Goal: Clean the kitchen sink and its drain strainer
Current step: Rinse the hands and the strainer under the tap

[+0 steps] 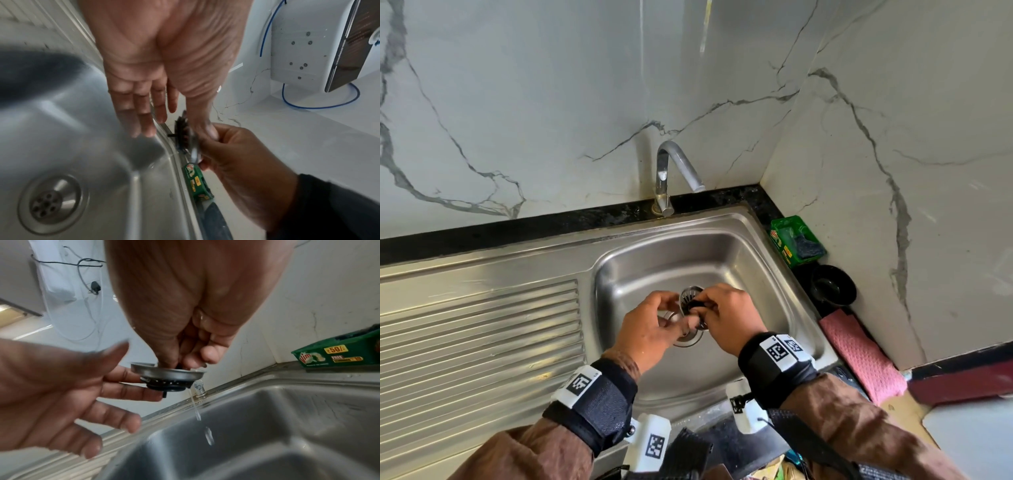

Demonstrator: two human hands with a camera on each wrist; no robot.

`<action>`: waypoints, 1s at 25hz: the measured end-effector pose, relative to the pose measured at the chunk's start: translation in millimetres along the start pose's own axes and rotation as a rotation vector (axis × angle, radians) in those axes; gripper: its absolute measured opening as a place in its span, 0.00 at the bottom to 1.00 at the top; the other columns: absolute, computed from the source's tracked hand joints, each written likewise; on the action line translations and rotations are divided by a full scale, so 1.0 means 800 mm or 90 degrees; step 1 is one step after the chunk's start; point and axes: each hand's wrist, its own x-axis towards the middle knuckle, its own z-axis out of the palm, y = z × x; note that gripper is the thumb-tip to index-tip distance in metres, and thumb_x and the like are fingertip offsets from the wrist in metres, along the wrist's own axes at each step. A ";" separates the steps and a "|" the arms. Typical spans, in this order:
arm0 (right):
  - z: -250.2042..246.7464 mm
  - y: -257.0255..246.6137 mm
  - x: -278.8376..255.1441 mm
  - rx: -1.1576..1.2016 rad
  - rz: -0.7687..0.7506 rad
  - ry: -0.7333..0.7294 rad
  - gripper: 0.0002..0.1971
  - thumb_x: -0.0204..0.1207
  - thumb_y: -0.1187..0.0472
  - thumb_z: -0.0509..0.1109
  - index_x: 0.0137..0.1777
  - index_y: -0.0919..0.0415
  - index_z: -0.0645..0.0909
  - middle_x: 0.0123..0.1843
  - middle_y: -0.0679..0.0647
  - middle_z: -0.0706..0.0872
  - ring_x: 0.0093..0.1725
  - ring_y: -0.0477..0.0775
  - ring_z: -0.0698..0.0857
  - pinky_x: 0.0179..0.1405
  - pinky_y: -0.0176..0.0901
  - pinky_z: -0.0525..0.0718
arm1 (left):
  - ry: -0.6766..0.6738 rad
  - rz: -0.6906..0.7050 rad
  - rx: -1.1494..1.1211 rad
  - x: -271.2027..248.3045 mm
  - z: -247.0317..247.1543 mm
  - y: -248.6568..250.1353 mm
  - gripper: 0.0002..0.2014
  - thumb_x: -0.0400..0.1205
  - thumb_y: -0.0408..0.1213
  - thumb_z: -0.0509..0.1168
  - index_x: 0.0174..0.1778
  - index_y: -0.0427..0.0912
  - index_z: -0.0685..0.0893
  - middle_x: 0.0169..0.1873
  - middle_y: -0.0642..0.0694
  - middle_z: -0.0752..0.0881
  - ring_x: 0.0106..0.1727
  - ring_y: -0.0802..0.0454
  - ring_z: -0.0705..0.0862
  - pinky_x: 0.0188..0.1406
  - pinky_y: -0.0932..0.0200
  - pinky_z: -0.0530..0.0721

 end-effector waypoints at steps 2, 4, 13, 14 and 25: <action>-0.006 0.001 0.001 0.038 -0.041 -0.001 0.09 0.71 0.63 0.78 0.50 0.54 0.91 0.45 0.47 0.87 0.41 0.36 0.80 0.46 0.29 0.78 | -0.084 0.048 0.072 0.005 -0.010 -0.005 0.42 0.63 0.51 0.84 0.73 0.61 0.72 0.63 0.68 0.79 0.51 0.62 0.86 0.51 0.63 0.86; -0.010 -0.002 0.001 0.071 -0.100 -0.025 0.10 0.70 0.65 0.79 0.50 0.52 0.92 0.45 0.44 0.87 0.41 0.29 0.79 0.46 0.18 0.72 | -0.132 0.091 0.094 0.009 -0.018 -0.008 0.49 0.61 0.53 0.85 0.77 0.64 0.67 0.65 0.68 0.78 0.59 0.71 0.80 0.55 0.73 0.77; -0.012 -0.006 -0.005 0.111 -0.074 -0.053 0.10 0.69 0.62 0.82 0.49 0.50 0.93 0.44 0.43 0.89 0.42 0.32 0.82 0.43 0.19 0.72 | -0.097 0.166 0.113 0.014 -0.016 -0.012 0.47 0.57 0.59 0.85 0.73 0.59 0.76 0.62 0.64 0.84 0.64 0.73 0.79 0.68 0.74 0.74; -0.012 -0.007 -0.005 0.114 -0.047 -0.053 0.09 0.69 0.61 0.82 0.48 0.50 0.93 0.43 0.42 0.89 0.41 0.33 0.83 0.43 0.20 0.73 | -0.080 0.176 0.129 0.014 -0.013 -0.013 0.46 0.56 0.61 0.84 0.73 0.60 0.76 0.62 0.65 0.84 0.64 0.71 0.80 0.70 0.71 0.75; -0.023 -0.011 -0.009 0.165 -0.015 -0.084 0.20 0.76 0.60 0.76 0.64 0.38 0.84 0.45 0.41 0.91 0.44 0.37 0.87 0.49 0.25 0.80 | -0.013 0.202 0.196 0.008 -0.019 -0.008 0.46 0.59 0.59 0.83 0.73 0.59 0.75 0.61 0.65 0.83 0.64 0.69 0.79 0.71 0.68 0.73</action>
